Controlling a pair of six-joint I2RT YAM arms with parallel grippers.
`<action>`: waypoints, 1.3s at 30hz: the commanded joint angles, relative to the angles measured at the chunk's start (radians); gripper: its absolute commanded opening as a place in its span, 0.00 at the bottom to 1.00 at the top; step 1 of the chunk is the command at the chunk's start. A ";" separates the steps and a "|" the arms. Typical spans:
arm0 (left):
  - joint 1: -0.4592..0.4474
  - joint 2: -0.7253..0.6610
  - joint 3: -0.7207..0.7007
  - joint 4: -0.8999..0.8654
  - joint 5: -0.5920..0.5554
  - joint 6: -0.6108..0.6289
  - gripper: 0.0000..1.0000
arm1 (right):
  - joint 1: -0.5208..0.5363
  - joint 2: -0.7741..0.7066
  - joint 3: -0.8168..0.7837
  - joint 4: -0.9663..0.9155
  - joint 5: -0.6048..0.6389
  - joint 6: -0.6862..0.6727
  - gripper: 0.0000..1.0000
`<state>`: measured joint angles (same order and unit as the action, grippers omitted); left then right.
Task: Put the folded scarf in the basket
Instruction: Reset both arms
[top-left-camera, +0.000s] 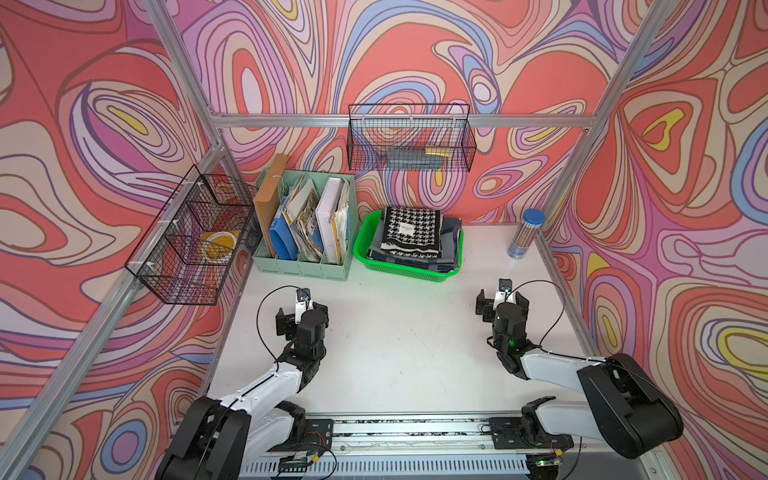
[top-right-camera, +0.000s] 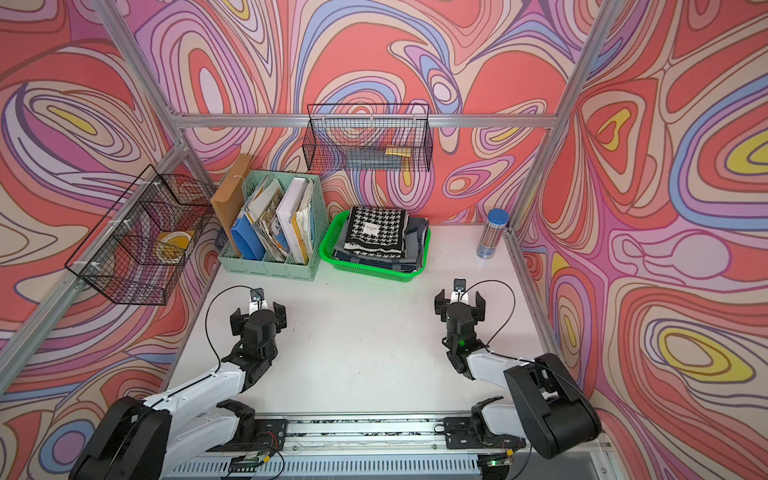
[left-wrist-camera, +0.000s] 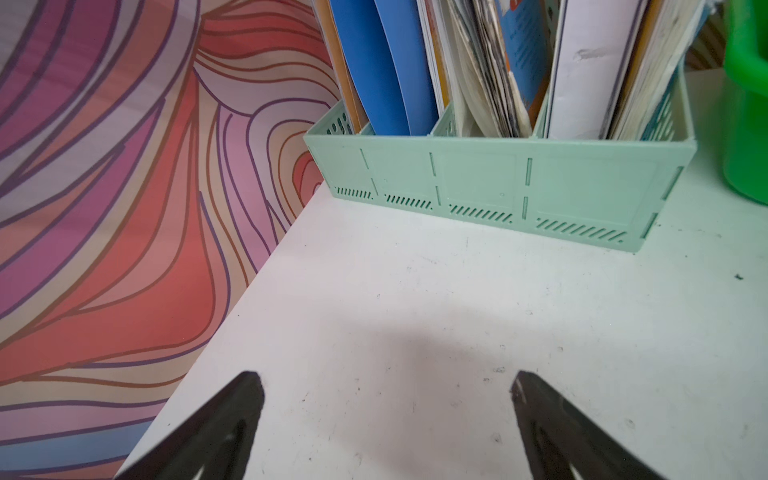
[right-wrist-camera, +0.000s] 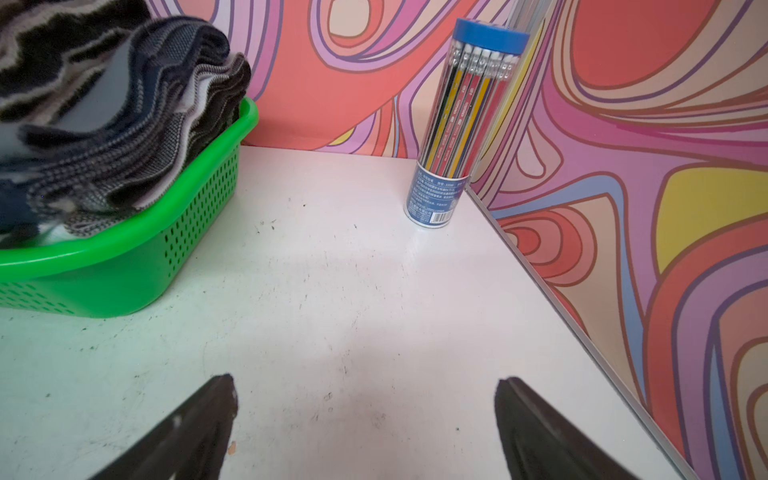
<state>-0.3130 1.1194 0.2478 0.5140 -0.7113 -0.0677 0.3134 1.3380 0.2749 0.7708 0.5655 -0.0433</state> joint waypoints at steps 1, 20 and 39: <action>0.016 0.056 0.021 0.126 0.024 0.038 0.99 | -0.013 0.055 0.009 0.161 0.029 -0.042 0.98; 0.164 0.392 0.044 0.570 0.308 0.121 0.99 | -0.231 0.366 0.107 0.360 -0.255 0.068 0.98; 0.243 0.422 0.110 0.421 0.457 0.052 0.99 | -0.266 0.361 0.178 0.214 -0.337 0.077 0.98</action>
<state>-0.0776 1.5414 0.3485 0.9325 -0.2684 -0.0044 0.0517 1.6966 0.4480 0.9924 0.2371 0.0250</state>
